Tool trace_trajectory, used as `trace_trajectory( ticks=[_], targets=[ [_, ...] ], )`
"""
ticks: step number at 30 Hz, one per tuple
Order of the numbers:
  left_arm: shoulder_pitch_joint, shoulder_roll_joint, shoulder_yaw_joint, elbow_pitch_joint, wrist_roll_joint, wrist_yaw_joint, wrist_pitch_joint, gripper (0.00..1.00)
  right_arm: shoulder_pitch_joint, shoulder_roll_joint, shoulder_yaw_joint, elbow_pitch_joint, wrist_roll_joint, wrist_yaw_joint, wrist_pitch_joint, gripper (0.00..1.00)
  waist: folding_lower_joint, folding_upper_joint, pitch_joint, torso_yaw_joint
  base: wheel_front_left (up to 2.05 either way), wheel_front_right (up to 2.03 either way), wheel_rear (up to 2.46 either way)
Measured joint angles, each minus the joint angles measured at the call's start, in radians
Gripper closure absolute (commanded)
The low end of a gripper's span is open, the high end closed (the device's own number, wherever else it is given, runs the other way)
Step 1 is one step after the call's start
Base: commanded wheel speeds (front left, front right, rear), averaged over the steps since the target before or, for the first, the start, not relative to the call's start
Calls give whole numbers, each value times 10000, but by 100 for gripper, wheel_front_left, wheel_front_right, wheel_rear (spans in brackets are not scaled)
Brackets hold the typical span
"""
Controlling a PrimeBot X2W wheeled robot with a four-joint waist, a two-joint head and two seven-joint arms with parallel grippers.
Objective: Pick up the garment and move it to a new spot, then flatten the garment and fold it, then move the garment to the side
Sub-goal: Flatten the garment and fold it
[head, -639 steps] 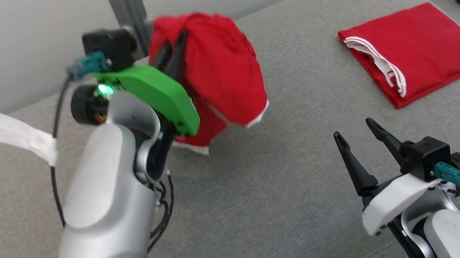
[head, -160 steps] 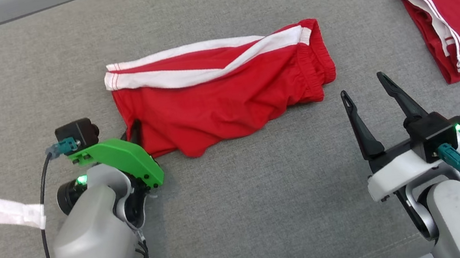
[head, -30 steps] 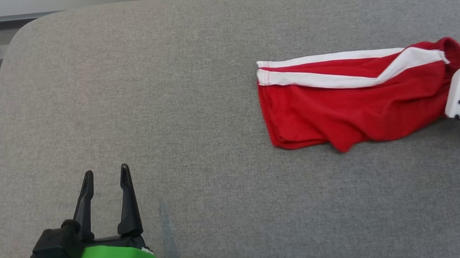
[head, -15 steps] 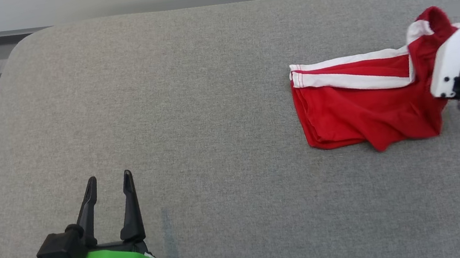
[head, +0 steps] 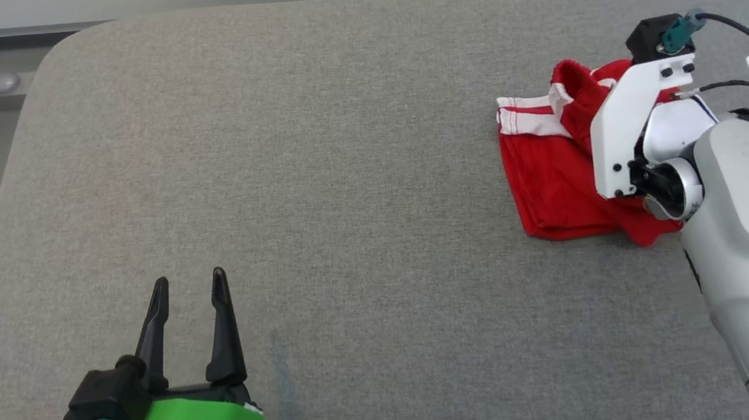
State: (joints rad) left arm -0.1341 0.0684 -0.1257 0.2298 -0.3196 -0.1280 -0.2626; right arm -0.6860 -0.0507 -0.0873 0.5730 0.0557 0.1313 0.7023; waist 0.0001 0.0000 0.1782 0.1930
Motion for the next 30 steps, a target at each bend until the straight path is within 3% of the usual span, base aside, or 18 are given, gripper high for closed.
trace_trajectory(
  ticks=[8, 10, 11, 16, 21, 25, 30],
  targets=[
    [-35, -29, 23, 63, -67, 0, 2, 0, -152, 10, 708, 844, 504, -2, -355, 100, 0, 0, 123, 420, 0, 0, 0],
    [-30, -36, 84, 61, -67, 0, 2, 0, -186, 12, 918, 936, 755, -2, -531, 45, 0, 0, 115, 438, 0, 0, 0],
    [-22, -42, 119, 59, -67, 0, 0, 0, -193, 15, 976, 959, 803, -2, -583, 0, 0, 0, 106, 423, 0, 0, 0],
    [16, -61, 217, 56, -63, 0, 0, 0, -207, 6, 1549, 546, 1661, -2, -807, 0, 0, 0, 33, 285, 0, 0, 0],
    [52, -82, 255, 33, -52, 0, 2, 0, 9, 31, 1962, -1235, 2761, -2, -1501, 0, 0, 0, -63, 63, 0, 0, 0],
    [54, -88, 242, -15, -48, 0, 0, 0, 346, -449, 1147, -2397, 1994, 0, -3033, 0, -1, 0, -95, -93, 0, 0, 0],
    [52, -113, 115, -21, -48, -2, 0, 0, 1518, -748, 351, -2288, 518, -8, -4184, 0, -1, 0, -87, -92, 0, 0, 0]
  ],
)
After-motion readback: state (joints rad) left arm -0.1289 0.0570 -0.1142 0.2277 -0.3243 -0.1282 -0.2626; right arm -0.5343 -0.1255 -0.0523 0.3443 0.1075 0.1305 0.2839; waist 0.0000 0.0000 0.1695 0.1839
